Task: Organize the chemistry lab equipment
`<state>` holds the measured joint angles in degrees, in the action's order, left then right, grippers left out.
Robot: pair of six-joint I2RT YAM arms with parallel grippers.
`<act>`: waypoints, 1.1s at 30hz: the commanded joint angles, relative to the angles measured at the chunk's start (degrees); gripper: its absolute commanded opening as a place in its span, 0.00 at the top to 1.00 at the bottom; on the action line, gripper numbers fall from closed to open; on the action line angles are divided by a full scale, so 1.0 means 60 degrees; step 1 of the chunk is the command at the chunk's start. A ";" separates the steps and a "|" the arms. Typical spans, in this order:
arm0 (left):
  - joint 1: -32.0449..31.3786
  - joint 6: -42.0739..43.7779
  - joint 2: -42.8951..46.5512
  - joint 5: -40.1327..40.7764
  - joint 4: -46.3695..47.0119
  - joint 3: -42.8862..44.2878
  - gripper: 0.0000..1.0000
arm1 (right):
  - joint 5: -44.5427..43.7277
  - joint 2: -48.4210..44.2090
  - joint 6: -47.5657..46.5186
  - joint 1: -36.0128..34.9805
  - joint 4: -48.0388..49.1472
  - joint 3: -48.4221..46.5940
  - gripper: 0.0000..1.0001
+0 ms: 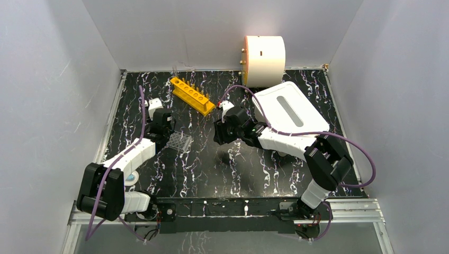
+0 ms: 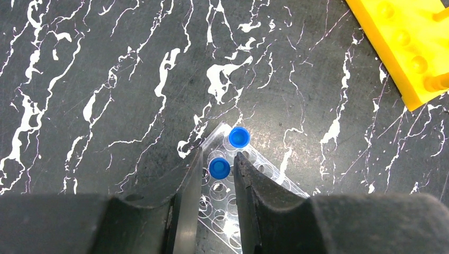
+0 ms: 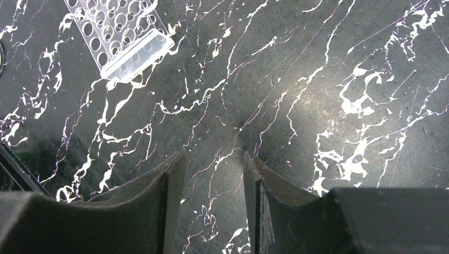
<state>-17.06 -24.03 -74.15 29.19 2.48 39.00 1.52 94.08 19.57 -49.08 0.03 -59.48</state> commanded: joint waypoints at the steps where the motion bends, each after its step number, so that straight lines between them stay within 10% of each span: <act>1: -0.0042 0.0016 0.0438 0.0343 -0.0342 0.0417 0.71 | 0.0013 -0.0064 0.0004 0.0086 0.0277 -0.0440 0.48; 15: -0.0042 -0.0728 0.2750 -0.0601 -0.5511 0.3134 0.03 | -0.2125 -0.1920 0.0637 0.0079 -0.2421 -0.1067 0.33; 19: -0.0042 -0.1483 0.3877 -0.0689 -0.7907 0.4371 0.02 | -0.4520 -0.4278 0.0921 0.0079 -0.4512 -0.1310 0.02; 33: -0.0041 -0.1193 0.5169 -0.0280 -1.0351 0.6847 0.02 | -0.7644 -0.8875 0.0430 0.0123 -0.5834 -0.1090 0.01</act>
<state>-17.06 -32.95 -42.74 25.06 -52.73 75.55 -37.47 46.15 23.44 -48.42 -35.59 -66.46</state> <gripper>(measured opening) 0.983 0.984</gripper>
